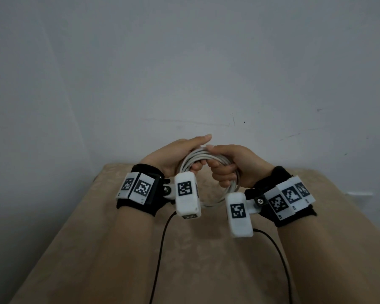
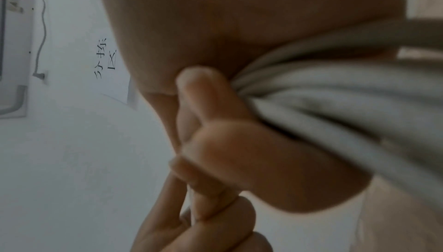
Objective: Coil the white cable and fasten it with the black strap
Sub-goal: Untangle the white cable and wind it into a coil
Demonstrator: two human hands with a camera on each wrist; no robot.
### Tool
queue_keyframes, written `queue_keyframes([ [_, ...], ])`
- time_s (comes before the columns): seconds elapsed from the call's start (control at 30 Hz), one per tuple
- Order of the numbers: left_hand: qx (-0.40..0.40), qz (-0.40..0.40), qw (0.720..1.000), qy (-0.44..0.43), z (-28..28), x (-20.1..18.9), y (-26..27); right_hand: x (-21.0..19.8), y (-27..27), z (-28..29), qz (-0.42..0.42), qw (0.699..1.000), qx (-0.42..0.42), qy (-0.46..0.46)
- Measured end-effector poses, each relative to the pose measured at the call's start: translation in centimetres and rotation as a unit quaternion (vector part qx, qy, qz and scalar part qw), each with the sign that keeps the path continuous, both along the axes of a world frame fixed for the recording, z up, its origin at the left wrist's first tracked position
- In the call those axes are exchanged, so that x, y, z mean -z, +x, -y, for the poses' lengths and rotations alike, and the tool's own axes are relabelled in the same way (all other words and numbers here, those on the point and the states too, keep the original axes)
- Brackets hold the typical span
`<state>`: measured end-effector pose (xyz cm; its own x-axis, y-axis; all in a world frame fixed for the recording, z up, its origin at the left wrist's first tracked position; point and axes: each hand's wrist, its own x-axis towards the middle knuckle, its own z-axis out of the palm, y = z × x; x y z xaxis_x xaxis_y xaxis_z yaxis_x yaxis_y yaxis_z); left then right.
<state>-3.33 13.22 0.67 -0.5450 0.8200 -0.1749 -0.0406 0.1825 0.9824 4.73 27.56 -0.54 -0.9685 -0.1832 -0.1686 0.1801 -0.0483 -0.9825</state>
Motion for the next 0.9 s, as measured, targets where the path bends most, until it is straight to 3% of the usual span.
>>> queue_keyframes([
  [0.2, 0.02, 0.007, 0.999, 0.045, 0.2, 0.4, -0.5, 0.0, -0.1, -0.1, -0.04, 0.999, 0.022, -0.011],
  [0.43, -0.099, 0.058, 0.982, 0.147, -0.2, 0.3, -1.5, 0.3, -0.5, -1.0, -0.103, 0.982, 0.117, -0.103],
  [0.67, -0.132, 0.216, 0.936, 0.244, 0.0, 0.2, -2.3, 0.0, -0.4, -0.7, -0.118, 0.965, 0.117, -0.203],
  [0.9, -0.131, 0.317, 0.887, 0.308, -0.9, 0.2, -2.4, -0.1, -0.9, 1.2, -0.164, 0.947, 0.127, -0.246],
])
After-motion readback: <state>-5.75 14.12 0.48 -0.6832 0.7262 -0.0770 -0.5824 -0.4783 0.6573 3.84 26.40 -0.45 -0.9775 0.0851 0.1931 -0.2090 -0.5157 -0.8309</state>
